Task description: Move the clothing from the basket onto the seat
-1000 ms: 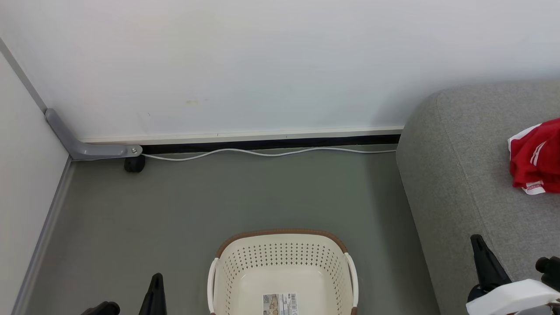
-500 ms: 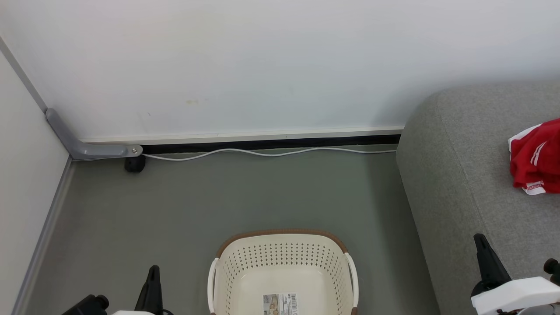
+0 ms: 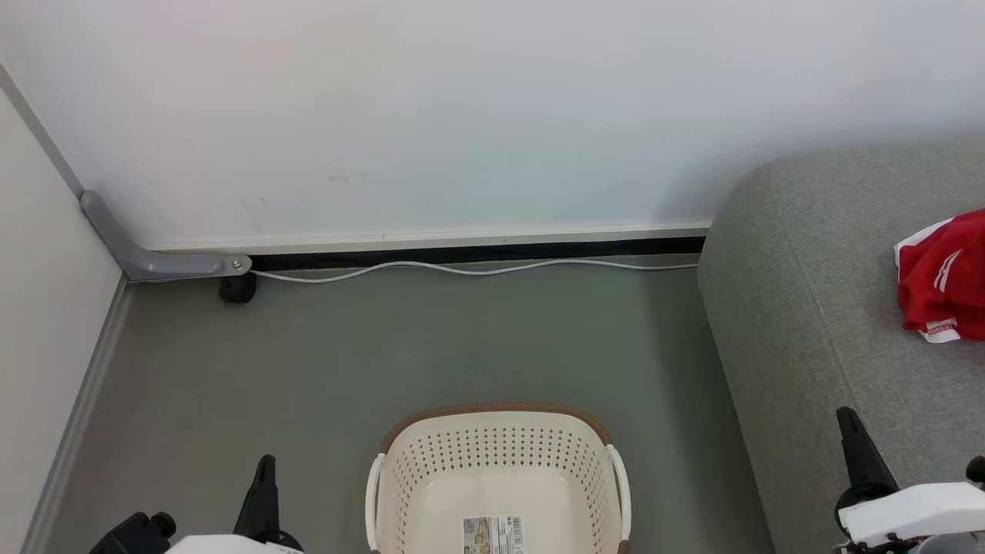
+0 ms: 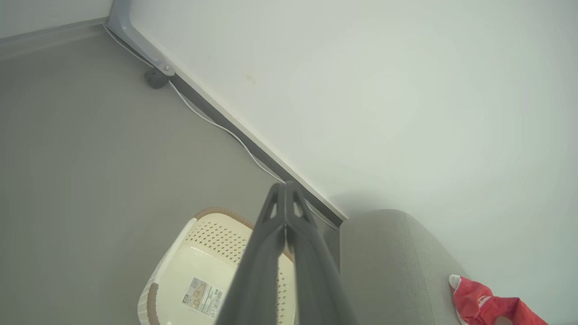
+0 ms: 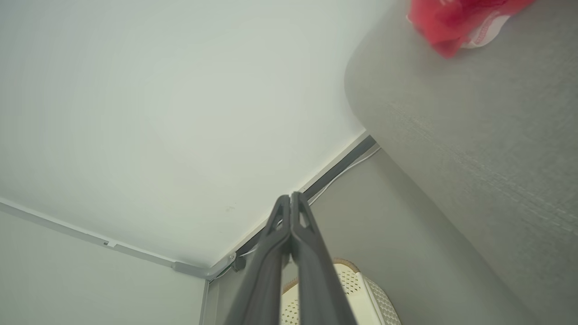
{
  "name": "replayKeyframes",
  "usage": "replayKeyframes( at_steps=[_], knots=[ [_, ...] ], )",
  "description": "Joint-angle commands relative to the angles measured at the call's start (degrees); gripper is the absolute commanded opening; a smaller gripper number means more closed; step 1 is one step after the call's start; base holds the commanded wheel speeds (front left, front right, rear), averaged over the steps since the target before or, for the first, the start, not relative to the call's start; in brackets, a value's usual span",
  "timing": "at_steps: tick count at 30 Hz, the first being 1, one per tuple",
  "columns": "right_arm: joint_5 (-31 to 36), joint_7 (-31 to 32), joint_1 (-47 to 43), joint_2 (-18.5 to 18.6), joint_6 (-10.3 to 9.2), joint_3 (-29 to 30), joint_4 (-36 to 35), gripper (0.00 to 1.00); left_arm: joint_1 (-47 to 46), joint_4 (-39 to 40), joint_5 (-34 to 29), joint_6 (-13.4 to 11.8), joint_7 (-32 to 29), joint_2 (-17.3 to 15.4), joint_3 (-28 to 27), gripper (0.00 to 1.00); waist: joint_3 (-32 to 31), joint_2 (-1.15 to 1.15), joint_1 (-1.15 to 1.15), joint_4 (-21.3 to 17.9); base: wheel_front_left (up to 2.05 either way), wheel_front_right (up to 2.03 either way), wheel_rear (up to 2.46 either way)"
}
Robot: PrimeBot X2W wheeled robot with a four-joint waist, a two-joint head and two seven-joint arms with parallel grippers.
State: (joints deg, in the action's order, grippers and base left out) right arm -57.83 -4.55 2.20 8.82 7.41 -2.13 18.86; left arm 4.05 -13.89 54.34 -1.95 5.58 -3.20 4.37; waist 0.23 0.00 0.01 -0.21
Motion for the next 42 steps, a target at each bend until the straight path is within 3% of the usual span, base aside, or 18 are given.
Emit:
replayKeyframes(
  at_steps=[1, 42],
  knots=[
    [-1.8, 0.6, 2.5, 0.4, 0.04, 0.2, -1.9, 0.00, -3.1, 1.2, 2.1, 1.0, -0.3, -0.8, -1.6, 0.00, 0.0, 0.00, -0.01, 0.0, 0.00, 0.00, 0.00],
    [-23.8, 7.6, 3.5, -3.8, 0.07, 5.8, -3.9, 0.00, -7.8, 0.3, 27.3, 6.7, -7.2, -1.0, -6.5, 0.00, 0.0, 0.00, -0.01, 0.1, 0.00, 0.00, 0.00]
  ],
)
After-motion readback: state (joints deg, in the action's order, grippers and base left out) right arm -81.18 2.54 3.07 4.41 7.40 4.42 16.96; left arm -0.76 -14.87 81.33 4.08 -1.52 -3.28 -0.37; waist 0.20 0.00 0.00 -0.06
